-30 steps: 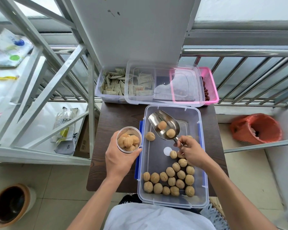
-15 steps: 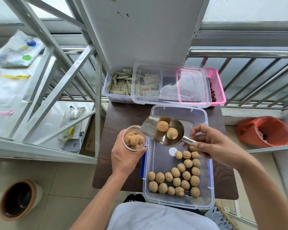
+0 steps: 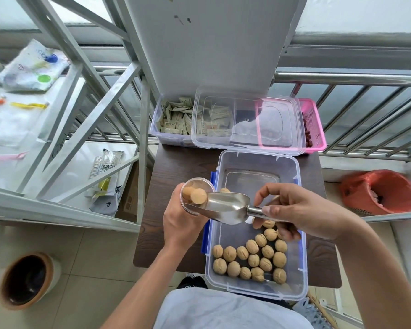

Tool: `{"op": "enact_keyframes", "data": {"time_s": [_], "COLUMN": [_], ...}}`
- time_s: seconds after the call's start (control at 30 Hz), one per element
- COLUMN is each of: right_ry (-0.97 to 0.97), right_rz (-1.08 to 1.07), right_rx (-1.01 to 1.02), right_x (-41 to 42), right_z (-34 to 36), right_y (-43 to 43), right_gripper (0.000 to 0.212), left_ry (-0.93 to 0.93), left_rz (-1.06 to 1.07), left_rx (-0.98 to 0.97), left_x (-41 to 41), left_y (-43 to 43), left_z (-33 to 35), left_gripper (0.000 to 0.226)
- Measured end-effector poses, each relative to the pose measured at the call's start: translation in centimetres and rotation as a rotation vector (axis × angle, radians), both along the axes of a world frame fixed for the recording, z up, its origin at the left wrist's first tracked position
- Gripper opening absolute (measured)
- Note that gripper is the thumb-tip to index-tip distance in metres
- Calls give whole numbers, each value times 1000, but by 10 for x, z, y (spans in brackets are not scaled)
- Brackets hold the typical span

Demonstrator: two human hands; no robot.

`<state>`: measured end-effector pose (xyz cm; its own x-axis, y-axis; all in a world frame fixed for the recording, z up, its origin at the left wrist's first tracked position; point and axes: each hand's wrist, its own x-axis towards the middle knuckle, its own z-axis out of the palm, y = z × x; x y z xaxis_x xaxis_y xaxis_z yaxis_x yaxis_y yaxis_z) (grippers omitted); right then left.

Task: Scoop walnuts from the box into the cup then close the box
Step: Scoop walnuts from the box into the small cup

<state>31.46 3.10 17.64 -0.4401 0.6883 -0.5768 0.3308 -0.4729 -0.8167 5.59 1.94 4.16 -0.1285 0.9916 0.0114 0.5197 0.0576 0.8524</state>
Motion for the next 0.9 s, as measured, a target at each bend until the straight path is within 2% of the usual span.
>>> {"op": "enact_keyframes", "data": {"time_s": [0.17,0.37,0.43,0.67,0.9], "right_ry": [42,159,152,42,-253], "right_rz": [-6,-183,-247,-491,-436], "right_rx": [-30,-52,-46,-88,-116], "right_x": [8,23,27,36,37], "right_z": [2,-5,-6,-22,-63], "right_y": [-1,0,0,1,1], "right_gripper": [9,15,10,12,9], "left_ry": [-46,4,1,16,13], "left_rz": [8,4,6,90,98], "left_rx": [-18,-16,-28,-61,-68], "left_x": [-1,-4,-6,-5,1], "left_y": [-2,0,2,8,12], "left_z": [-2,1,1,-5,-2], "left_gripper": [54,67,71,82,79]}}
